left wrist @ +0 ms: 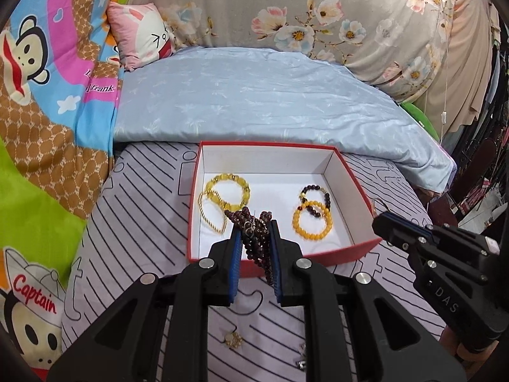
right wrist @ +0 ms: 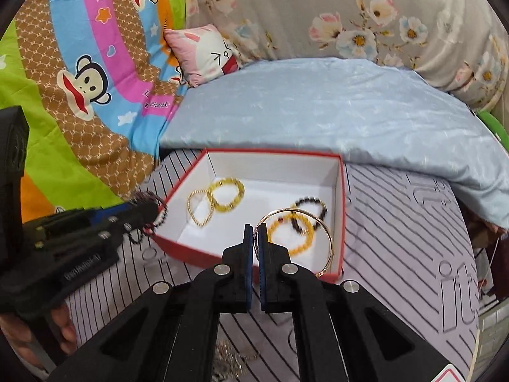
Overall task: Organize jewelry
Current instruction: 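Carry the garnet bracelet with the left tool while the right carries the bangle into the box, then open both tools to drop the garnet bracelet and bangle in the box, then move both open tools out of the box toward the silver jewelry on the sheet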
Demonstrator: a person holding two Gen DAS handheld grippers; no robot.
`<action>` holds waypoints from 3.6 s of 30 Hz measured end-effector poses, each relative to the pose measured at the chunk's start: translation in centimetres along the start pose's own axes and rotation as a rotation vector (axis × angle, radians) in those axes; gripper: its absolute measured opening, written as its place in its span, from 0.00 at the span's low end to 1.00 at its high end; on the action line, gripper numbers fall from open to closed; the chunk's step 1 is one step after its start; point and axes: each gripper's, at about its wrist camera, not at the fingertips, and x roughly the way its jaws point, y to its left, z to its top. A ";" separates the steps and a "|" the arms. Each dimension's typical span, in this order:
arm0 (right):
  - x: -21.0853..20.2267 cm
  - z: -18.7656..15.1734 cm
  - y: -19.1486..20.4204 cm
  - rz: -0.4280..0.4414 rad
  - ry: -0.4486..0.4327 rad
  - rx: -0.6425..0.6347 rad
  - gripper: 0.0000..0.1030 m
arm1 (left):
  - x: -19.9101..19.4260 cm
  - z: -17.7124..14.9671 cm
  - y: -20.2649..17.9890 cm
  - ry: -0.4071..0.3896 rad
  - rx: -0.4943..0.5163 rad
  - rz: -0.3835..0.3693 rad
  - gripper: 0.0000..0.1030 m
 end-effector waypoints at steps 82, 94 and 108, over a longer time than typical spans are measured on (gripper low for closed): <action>1.4 -3.0 0.2 -0.066 0.027 0.073 0.38 | 4.3 -2.2 -1.2 0.055 0.043 0.116 0.42; 0.0 -5.5 -0.1 -0.063 0.053 0.091 0.42 | 3.3 -4.2 -1.5 0.079 0.038 0.110 0.53; -0.7 -11.4 -0.3 -0.090 0.157 0.081 0.47 | 2.4 -8.5 0.2 0.149 0.000 0.122 0.63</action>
